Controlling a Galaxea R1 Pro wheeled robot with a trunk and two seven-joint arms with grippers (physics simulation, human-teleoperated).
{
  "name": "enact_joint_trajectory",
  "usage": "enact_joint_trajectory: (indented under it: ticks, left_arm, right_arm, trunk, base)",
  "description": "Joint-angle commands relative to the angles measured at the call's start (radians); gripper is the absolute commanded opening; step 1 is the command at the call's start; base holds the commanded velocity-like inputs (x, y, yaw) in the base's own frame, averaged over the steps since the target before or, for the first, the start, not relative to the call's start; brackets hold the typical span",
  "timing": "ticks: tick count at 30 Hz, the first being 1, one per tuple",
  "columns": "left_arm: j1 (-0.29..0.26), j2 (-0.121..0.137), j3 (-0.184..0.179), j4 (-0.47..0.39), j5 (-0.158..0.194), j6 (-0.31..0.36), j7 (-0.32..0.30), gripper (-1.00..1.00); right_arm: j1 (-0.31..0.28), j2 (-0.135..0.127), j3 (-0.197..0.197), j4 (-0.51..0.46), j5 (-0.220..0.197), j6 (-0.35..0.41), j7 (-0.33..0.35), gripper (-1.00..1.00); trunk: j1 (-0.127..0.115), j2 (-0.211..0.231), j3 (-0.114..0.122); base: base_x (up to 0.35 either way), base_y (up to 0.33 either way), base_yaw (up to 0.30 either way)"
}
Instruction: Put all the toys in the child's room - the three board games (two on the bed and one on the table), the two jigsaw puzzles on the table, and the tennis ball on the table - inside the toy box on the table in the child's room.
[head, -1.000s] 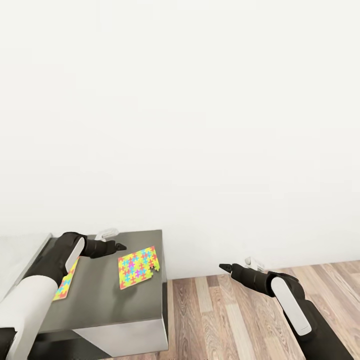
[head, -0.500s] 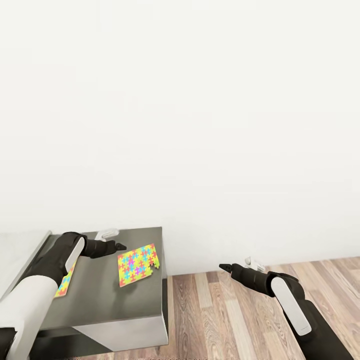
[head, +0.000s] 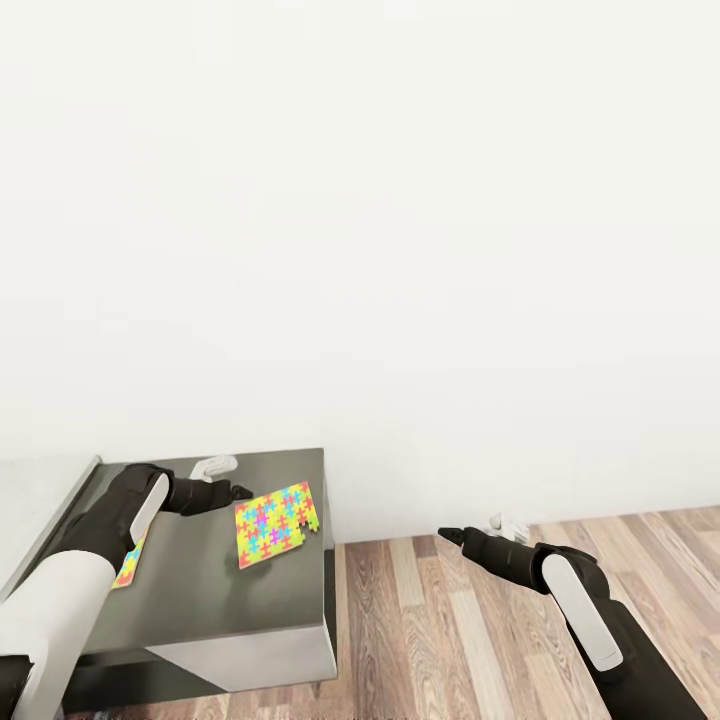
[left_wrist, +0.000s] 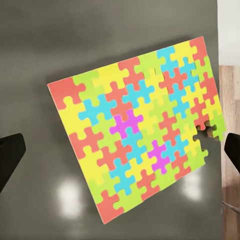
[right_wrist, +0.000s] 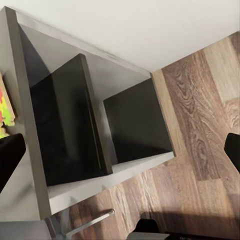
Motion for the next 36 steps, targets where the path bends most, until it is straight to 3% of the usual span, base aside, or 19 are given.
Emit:
enact_joint_trajectory:
  ticks: [1,30,36]
  left_arm:
    - [-0.001,0.0,0.001,-0.001,0.005,0.006,0.001,1.0]
    - [-0.001,0.001,0.002,-0.001,0.006,0.006,-0.002,1.0]
    - [-0.001,0.002,0.026,-0.001,0.006,0.007,-0.002,1.0]
  right_arm:
    - [-0.001,-0.001,0.001,-0.001,-0.004,0.003,-0.004,1.0]
    - [-0.001,-0.001,0.001,-0.001,-0.004,0.002,-0.004,1.0]
    - [-0.001,-0.001,0.001,-0.001,-0.004,0.003,-0.004,1.0]
  trunk:
    - [0.001,-0.002,-0.004]
    - [0.001,-0.002,-0.051]
    - [0.001,-0.002,-0.061]
  base:
    - [0.0,0.0,0.0]
    - [0.0,0.0,0.0]
    - [0.0,0.0,0.0]
